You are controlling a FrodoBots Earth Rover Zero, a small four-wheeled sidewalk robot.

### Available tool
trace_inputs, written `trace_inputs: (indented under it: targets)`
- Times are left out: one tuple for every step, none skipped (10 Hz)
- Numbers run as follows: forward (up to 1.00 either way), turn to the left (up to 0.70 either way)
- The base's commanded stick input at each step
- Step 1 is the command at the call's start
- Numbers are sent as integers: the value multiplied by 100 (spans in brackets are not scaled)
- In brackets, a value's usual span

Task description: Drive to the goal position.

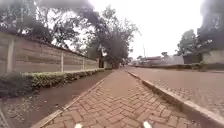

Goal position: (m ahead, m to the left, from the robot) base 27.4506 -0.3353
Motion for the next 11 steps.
trace_inputs:
  targets:
    - [70, 2]
    - [70, 4]
    - [70, 7]
    - [70, 10]
    - [70, 3]
    - [70, 7]
    - [70, -7]
    - [70, -24]
    - [70, -31]
    - [70, -20]
    - [70, 14]
